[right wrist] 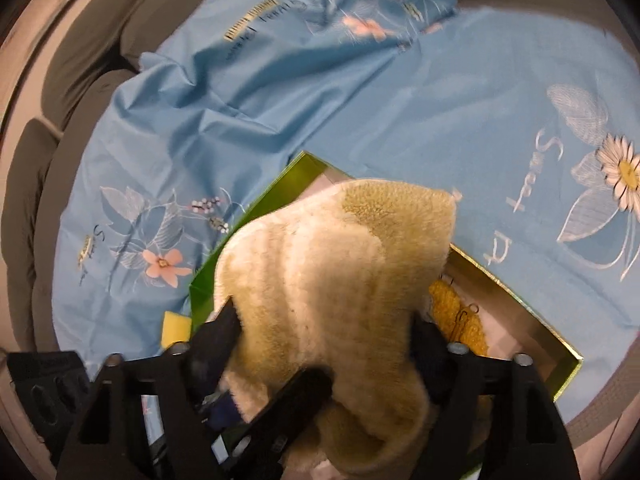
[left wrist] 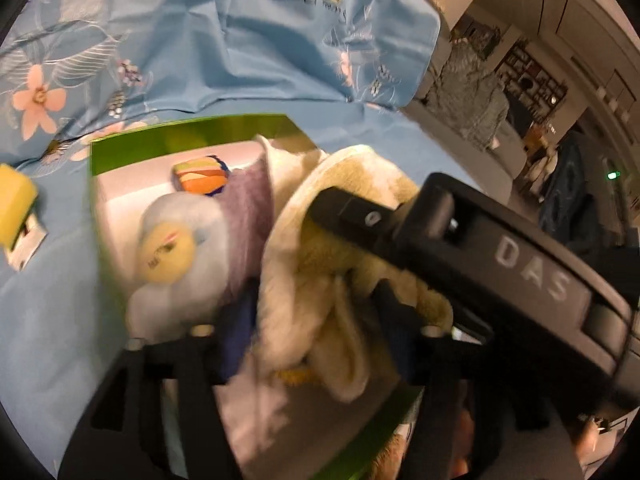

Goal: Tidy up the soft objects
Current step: 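Carry the towel with the right tool over the green box and release, then move the right tool back toward the yellow-green sponge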

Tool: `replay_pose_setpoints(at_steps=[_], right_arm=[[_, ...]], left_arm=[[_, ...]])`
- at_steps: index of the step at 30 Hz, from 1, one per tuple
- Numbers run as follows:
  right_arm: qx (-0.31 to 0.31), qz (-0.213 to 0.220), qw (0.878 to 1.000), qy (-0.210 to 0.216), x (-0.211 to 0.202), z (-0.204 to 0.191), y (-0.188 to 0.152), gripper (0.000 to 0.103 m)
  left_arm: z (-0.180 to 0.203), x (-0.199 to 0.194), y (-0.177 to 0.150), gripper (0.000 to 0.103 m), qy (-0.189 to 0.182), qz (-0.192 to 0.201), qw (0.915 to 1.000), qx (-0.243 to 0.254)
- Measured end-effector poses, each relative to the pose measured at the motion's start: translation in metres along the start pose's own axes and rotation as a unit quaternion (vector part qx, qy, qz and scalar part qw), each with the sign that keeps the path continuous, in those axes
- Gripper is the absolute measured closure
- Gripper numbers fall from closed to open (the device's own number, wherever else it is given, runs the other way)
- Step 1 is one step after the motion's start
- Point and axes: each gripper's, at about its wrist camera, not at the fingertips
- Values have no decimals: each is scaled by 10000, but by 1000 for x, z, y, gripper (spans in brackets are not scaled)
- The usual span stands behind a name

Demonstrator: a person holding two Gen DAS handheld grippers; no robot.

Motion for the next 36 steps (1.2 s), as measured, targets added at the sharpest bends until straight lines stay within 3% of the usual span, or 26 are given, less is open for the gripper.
replay_pose_setpoints(at_steps=[4, 8, 12, 17, 22, 24, 28, 31, 36], right_arm=[[-101, 208, 9997, -105, -18, -7, -4, 20], [-42, 479, 9986, -197, -34, -8, -6, 18], [-49, 704, 9971, -300, -48, -12, -6, 18], [-352, 1020, 9933, -407, -65, -33, -10, 17], [-975, 1185, 9881, -94, -69, -77, -18, 14], [-1259, 1086, 9860, 131, -61, -99, -25, 12], [-1960, 653, 9782, 196, -30, -145, -42, 11], [-2646, 283, 9638, 184, 5, -185, -57, 11], [-3559, -510, 9330, 172, 87, -243, -71, 11]], left_arm=[[-8, -37, -8, 19, -159, 258, 9995, -84], [-37, -68, -17, 19, -281, 483, 9975, -429], [-77, -98, -30, 19, 23, 712, 9939, -843], [-130, -144, -47, 13, 657, 1130, 9846, -1162], [-178, -176, -65, 13, 1306, 1456, 9711, -1370], [-200, -183, -72, 13, 1563, 1538, 9643, -1486], [-235, -187, -83, 13, 1628, 1608, 9554, -1867], [-247, -189, -83, 13, 1814, 1449, 9514, -2025], [-257, -207, -83, 13, 2076, 1643, 9419, -2065]])
Point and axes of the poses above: each gripper's, at about its wrist camera, not at the fingertips, and x roughly the way its jaws point, z to its right, y to its top, and after that the axes turned 9 degrees about -x, right-handed
